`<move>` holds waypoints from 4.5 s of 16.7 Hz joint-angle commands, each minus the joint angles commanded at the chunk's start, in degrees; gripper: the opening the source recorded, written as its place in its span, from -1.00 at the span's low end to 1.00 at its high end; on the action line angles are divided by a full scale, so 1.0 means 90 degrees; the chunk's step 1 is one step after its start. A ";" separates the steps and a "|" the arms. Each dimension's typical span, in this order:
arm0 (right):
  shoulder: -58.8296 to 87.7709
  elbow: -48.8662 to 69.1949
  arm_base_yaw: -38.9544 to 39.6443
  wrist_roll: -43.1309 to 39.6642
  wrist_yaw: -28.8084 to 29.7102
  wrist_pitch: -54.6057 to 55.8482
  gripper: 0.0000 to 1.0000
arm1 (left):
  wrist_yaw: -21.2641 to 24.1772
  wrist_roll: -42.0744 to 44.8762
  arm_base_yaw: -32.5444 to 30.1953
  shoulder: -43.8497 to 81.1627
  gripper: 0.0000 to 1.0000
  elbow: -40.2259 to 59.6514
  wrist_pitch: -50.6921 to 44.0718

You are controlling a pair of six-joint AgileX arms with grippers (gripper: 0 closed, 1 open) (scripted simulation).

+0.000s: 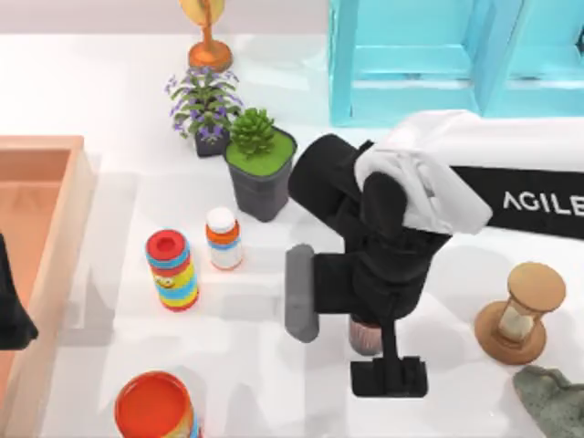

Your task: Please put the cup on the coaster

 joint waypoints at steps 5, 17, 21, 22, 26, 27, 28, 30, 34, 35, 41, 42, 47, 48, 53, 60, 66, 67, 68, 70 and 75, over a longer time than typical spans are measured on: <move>0.0000 0.0000 0.0000 0.0000 0.0000 0.0000 0.25 | 0.0000 0.0000 0.0000 0.0000 1.00 0.0000 0.0000; 0.0000 0.0000 0.0000 0.0000 0.0000 0.0000 -1.00 | 0.0000 0.0000 0.0000 0.0000 1.00 0.0000 0.0000; 0.0000 0.0000 0.0000 0.0000 0.0000 0.0000 -1.00 | 0.0000 0.0000 0.0000 0.0000 1.00 0.0000 0.0000; -0.0006 0.0005 -0.0013 0.0007 0.0001 -0.0002 -1.00 | 0.0000 0.0000 0.0000 0.0000 1.00 0.0000 0.0000; -0.0317 0.0225 -0.0438 0.0046 -0.0063 -0.0216 -1.00 | 0.0000 0.0000 0.0000 0.0000 1.00 0.0000 0.0000; -0.0491 0.0317 -0.0716 0.0072 -0.0095 -0.0303 -1.00 | 0.0000 0.0000 0.0000 0.0000 1.00 0.0000 0.0000; -0.0674 0.0405 -0.1058 0.0110 -0.0132 -0.0386 -1.00 | 0.0000 0.0000 0.0000 0.0000 1.00 0.0000 0.0000; -0.1005 0.0557 -0.1937 0.0240 -0.0227 -0.0525 -1.00 | 0.0000 0.0000 0.0000 0.0000 1.00 0.0000 0.0000; -0.1416 0.0627 -0.4378 0.0644 -0.0418 -0.0660 -1.00 | 0.0000 0.0000 0.0000 0.0000 1.00 0.0000 0.0000; -0.1451 0.0597 -0.5011 0.0772 -0.0452 -0.0703 -1.00 | 0.0000 0.0000 0.0000 0.0000 1.00 0.0000 0.0000; -0.1367 0.0275 -0.7548 0.1670 -0.0452 -0.1187 -1.00 | 0.0000 0.0000 0.0000 0.0000 1.00 0.0000 0.0000; -0.1340 0.0220 -0.7738 0.1800 -0.0420 -0.1283 -1.00 | 0.0000 0.0000 0.0000 0.0000 1.00 0.0000 0.0000; -0.1306 0.0133 -0.7955 0.2026 -0.0358 -0.1433 -1.00 | 0.0000 0.0000 0.0000 0.0000 1.00 0.0000 0.0000; -0.1306 0.0133 -0.7955 0.2026 -0.0358 -0.1433 -1.00 | 0.0000 0.0000 0.0000 0.0000 1.00 0.0000 0.0000; -0.1175 -0.0236 -0.7910 0.2051 -0.0360 -0.0978 -1.00 | 0.0000 0.0000 0.0000 0.0000 1.00 0.0000 0.0000; -0.0844 -0.1002 -0.7891 0.2097 -0.0356 0.0169 -1.00 | 0.0000 0.0000 0.0000 0.0000 1.00 0.0000 0.0000; -0.0844 -0.1002 -0.7891 0.2097 -0.0356 0.0169 -0.55 | 0.0000 0.0000 0.0000 0.0000 1.00 0.0000 0.0000; -0.0844 -0.1002 -0.7891 0.2097 -0.0356 0.0169 -0.40 | 0.0000 0.0000 0.0000 0.0000 1.00 0.0000 0.0000; -0.0844 -0.1002 -0.7891 0.2097 -0.0356 0.0169 -0.25 | 0.0000 0.0000 0.0000 0.0000 1.00 0.0000 0.0000; -0.0844 -0.1002 -0.7891 0.2097 -0.0356 0.0169 0.06 | 0.0000 0.0000 0.0000 0.0000 1.00 0.0000 0.0000; -0.0844 -0.1002 -0.7891 0.2097 -0.0356 0.0169 0.81 | 0.0000 0.0000 0.0000 0.0000 1.00 0.0000 0.0000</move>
